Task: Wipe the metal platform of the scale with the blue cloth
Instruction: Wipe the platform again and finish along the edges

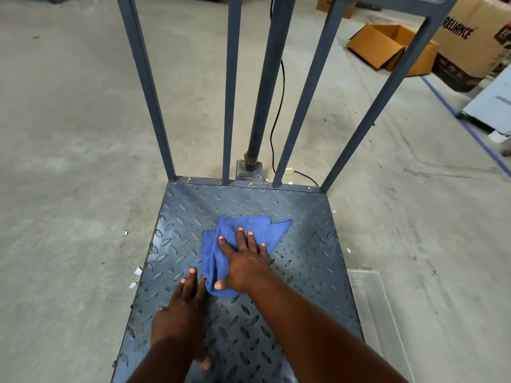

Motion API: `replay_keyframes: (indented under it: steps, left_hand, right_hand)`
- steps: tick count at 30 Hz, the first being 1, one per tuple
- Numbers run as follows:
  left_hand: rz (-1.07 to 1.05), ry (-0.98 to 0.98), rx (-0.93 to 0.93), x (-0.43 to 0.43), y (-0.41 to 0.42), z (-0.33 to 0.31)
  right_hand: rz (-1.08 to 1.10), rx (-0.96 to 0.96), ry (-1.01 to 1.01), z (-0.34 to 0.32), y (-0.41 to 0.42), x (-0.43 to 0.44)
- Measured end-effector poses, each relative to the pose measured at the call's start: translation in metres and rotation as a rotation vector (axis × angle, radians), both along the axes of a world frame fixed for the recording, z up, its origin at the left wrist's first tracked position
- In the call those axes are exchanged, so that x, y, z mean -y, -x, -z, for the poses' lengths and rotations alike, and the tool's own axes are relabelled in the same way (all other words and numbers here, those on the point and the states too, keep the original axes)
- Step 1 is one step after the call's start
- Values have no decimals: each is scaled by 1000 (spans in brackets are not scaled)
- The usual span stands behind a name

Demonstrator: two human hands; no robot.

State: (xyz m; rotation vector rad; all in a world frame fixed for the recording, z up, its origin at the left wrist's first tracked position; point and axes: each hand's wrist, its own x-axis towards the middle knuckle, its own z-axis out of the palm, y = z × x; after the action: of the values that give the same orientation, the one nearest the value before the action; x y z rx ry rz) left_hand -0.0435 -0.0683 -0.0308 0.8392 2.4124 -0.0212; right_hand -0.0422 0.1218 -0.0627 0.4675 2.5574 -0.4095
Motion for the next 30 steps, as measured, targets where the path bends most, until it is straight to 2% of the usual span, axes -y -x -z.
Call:
replay_keyframes:
  steps: [7,11,20,25,27,30]
  left_hand:
    - [22,-25,-21,3,0,7]
    - [34,-37,-44,4,0,12]
    - [19,-22,-17,4,1,10]
    - [4,-9,13,2,3,9]
    - [1,-25,4,2,2,11]
    - [21,-19,-12,2,1,13]
  right_hand:
    - [-43,14,-1,1,0,7]
    - [-105,-48,22,7,-12,-2]
    - [290,-51,-27,8,-32,-85]
    - [354,1,-56,7,-27,-84]
    - [328,-26,-51,7,-21,-65]
    - [129,-120,-26,12,-20,-18]
